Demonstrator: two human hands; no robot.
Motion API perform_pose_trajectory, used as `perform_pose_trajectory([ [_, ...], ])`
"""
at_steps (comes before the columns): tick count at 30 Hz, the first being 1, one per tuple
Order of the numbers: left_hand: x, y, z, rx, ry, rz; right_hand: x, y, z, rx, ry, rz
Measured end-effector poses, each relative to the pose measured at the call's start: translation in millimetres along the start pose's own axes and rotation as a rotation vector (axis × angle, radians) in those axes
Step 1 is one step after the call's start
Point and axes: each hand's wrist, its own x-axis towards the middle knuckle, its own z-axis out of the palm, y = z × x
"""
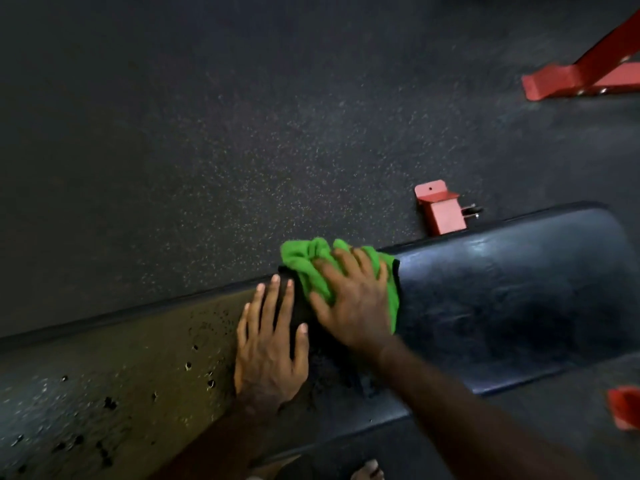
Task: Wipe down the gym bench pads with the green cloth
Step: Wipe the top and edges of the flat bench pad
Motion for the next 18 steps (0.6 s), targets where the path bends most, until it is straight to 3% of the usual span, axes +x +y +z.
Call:
perform_pose_trajectory([
  [2, 4.2, 0.0, 1.8, 0.000, -0.010, 0.004, 16.9, 43.4, -11.0, -0.058, -0.007, -0.123],
  [4, 2.2, -2.5, 3.7, 0.006, -0.024, 0.007, 25.0, 63.0, -16.2, -0.052, 0.103, 0.127],
  [6, -0.1, -2.4, 4.1, 0.006, -0.026, 0.009, 12.0, 37.9, -5.7, -0.008, 0.215, 0.442],
  [7, 2.2, -1.3, 3.3, 0.007, -0.017, 0.009, 5.1, 15.3, -0.1, 0.020, 0.230, 0.503],
  [8, 0.9, -2.6, 3.7, 0.010, -0.015, 0.002, -8.4, -7.1, 7.3, 0.034, 0.202, 0.448],
  [11, 3.8, -1.6, 3.0, -0.002, 0.010, 0.008, -36.7, 7.0, 9.4, -0.003, 0.013, -0.086],
  [12, 5.2, -1.5, 3.8, 0.006, 0.008, 0.006, -33.8, 31.7, 4.6, -0.048, 0.017, -0.188],
  [13, 1.9, -1.8, 5.4, 0.014, -0.005, 0.004, -34.2, 51.0, 1.0, -0.067, 0.046, -0.161],
  [16, 2.3, 0.0, 5.1, 0.015, 0.008, 0.008, -36.8, 51.9, 0.1, 0.049, 0.277, 0.389],
  [18, 2.5, -0.2, 3.8, 0.011, 0.017, 0.009, -47.3, 5.4, 11.3, 0.070, 0.319, 0.564],
])
